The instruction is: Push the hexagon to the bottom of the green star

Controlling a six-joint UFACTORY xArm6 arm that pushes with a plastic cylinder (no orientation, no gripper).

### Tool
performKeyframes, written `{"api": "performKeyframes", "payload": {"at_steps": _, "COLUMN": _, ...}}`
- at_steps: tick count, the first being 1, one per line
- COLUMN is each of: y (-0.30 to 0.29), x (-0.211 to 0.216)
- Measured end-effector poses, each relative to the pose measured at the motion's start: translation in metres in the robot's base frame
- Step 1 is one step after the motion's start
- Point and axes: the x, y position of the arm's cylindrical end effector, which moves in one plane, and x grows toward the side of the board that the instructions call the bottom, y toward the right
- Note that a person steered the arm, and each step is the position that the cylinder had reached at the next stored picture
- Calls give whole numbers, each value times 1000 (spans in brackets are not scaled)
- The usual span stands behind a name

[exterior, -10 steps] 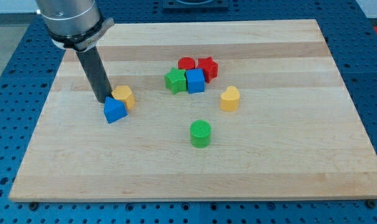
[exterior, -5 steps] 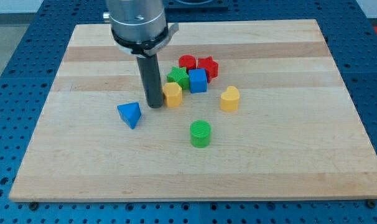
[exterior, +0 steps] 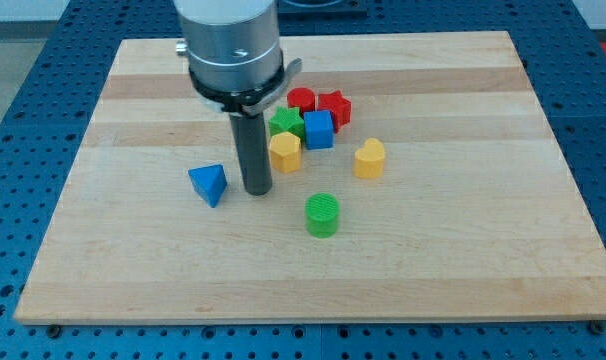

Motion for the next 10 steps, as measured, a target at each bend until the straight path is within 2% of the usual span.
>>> {"api": "performKeyframes", "payload": {"at_steps": 3, "y": -19, "x": -34}}
{"api": "performKeyframes", "payload": {"at_steps": 7, "y": 31, "x": -35}}
{"api": "performKeyframes", "payload": {"at_steps": 9, "y": 31, "x": -33}}
{"api": "performKeyframes", "payload": {"at_steps": 10, "y": 29, "x": -17}}
